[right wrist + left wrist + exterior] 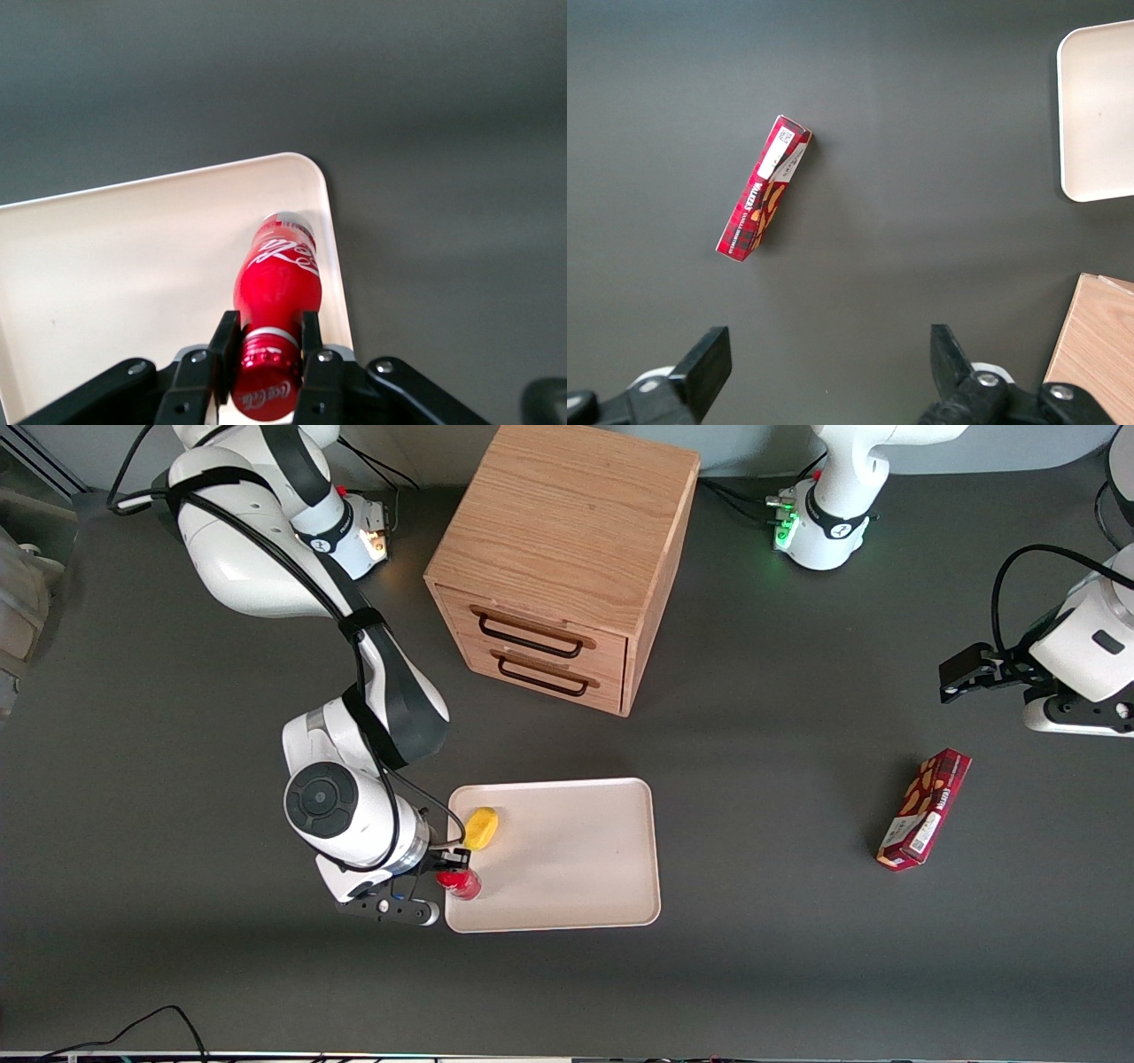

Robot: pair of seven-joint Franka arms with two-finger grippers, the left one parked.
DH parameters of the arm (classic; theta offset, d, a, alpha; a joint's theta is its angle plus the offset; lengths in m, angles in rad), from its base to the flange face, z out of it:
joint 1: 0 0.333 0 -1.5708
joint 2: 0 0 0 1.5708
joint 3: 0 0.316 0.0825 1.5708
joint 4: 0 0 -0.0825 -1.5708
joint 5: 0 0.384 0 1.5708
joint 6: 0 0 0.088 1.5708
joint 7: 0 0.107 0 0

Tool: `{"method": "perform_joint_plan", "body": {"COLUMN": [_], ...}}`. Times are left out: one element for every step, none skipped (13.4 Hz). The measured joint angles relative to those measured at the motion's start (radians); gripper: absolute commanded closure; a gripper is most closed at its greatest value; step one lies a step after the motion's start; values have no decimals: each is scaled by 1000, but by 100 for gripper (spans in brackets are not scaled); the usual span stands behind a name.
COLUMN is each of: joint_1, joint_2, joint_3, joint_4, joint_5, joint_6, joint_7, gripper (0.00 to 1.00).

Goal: Place coke bottle on tray
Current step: 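Lower the bottle onto the tray beside the lemon and open the gripper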

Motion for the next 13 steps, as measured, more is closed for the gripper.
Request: {"method": "perform_joint_plan", "body": {"joint_1": [1, 1, 1, 1, 0, 0, 0, 0, 0, 0, -1, -2, -4], "joint_2": [5, 9, 14, 20, 23, 25, 28, 31, 35, 41, 43, 44, 44], "joint_3": [-4, -7, -8, -10, -12, -13, -14, -15, -16, -16, -17, -17, -17], "joint_4": [1, 2, 5, 8, 9, 10, 10, 10, 10, 10, 10, 10, 11], "joint_5": [0, 0, 0, 0, 0, 0, 0, 0, 0, 0, 0, 0, 0], "joint_6": [12, 23, 29, 37, 48, 54, 58, 61, 64, 71, 77, 81, 85], "joint_7": [0, 0, 0, 2, 7, 14, 19, 23, 26, 28, 29, 31, 33], "gripper": [100, 100, 100, 100, 100, 100, 100, 100, 100, 82, 46, 5, 0]}}
